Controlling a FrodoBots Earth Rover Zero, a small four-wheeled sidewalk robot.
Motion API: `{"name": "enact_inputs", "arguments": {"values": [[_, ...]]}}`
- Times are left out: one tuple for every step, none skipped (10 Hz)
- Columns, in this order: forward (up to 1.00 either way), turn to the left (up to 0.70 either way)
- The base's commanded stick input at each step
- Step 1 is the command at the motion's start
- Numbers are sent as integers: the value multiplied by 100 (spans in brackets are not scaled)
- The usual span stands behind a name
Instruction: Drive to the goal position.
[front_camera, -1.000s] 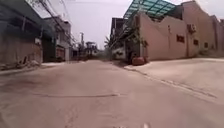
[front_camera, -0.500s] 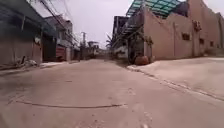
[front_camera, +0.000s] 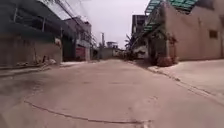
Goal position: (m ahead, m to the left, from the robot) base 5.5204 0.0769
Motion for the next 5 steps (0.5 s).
{"name": "enact_inputs", "arguments": {"values": [[70,1],[70,1],[70,1],[70,1],[70,1]]}}
